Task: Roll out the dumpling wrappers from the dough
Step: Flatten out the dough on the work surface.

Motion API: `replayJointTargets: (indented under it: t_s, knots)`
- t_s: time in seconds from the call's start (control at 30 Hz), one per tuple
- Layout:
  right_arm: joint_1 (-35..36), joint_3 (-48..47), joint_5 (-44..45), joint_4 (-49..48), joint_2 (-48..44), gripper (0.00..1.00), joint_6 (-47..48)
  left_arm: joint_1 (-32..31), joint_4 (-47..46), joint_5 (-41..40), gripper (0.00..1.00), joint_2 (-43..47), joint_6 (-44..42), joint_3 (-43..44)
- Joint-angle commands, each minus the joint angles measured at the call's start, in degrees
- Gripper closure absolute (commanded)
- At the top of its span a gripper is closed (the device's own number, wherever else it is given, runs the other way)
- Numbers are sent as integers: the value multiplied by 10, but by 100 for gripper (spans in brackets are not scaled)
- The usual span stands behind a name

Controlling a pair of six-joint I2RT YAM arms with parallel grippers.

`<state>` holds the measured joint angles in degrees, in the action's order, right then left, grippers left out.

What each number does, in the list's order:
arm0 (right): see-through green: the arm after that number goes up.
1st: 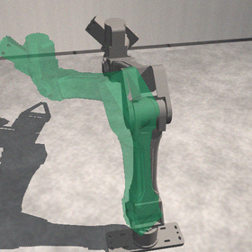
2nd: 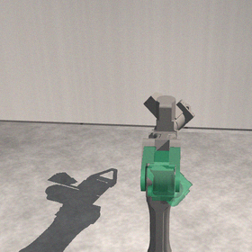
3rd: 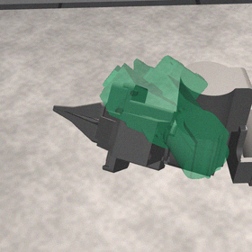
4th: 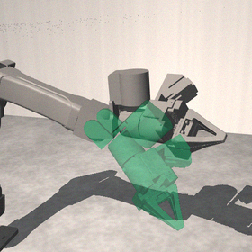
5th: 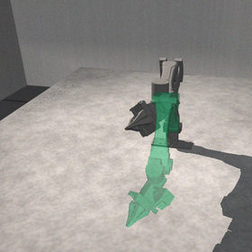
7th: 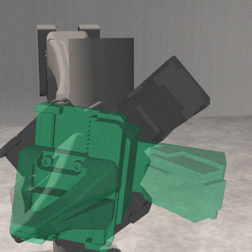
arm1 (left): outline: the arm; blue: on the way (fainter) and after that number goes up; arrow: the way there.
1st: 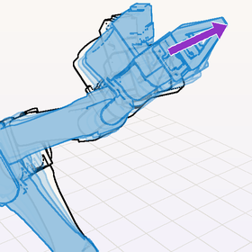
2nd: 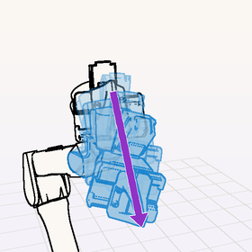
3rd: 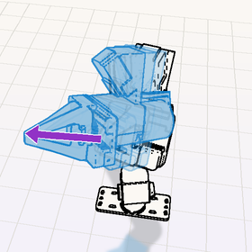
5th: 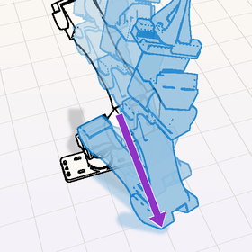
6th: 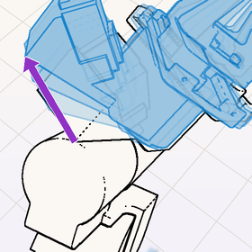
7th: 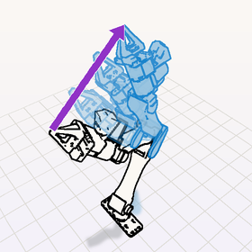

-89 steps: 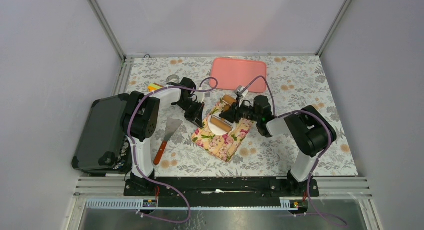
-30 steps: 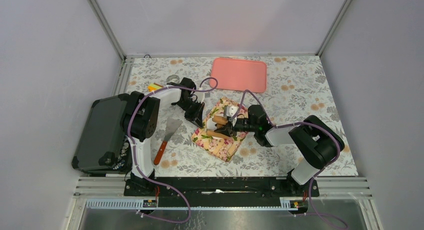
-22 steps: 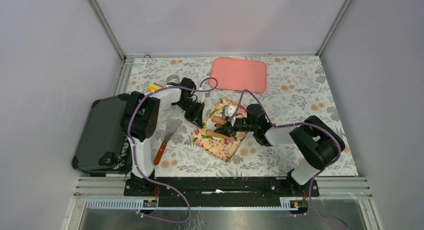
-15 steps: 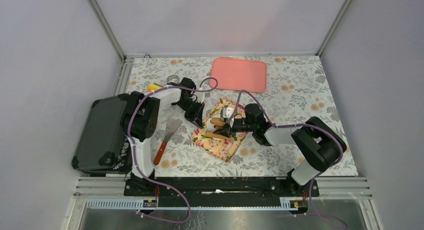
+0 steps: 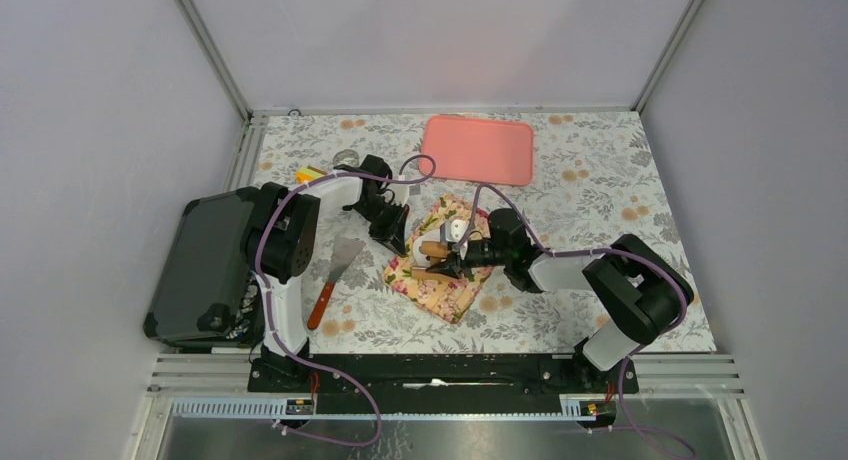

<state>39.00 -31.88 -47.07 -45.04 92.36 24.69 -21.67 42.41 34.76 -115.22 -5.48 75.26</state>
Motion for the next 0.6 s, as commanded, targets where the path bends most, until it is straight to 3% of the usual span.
replayJointTargets:
  t_s: [0.0,0.3,0.43,0.57]
  knots:
    - [19,37,-34,122,29,100,-15,1,-12,-70,100,-21,-22,-24]
    - [20,41,-47,100,27,100,-40,2,-12,-69,100,-21,-23,-25]
    - [5,18,-65,41,6,100,-172,2,-12,-68,100,-21,-23,-26]
    - [-57,-4,-62,-124,-10,100,-380,2,-12,-69,100,-21,-23,-26]
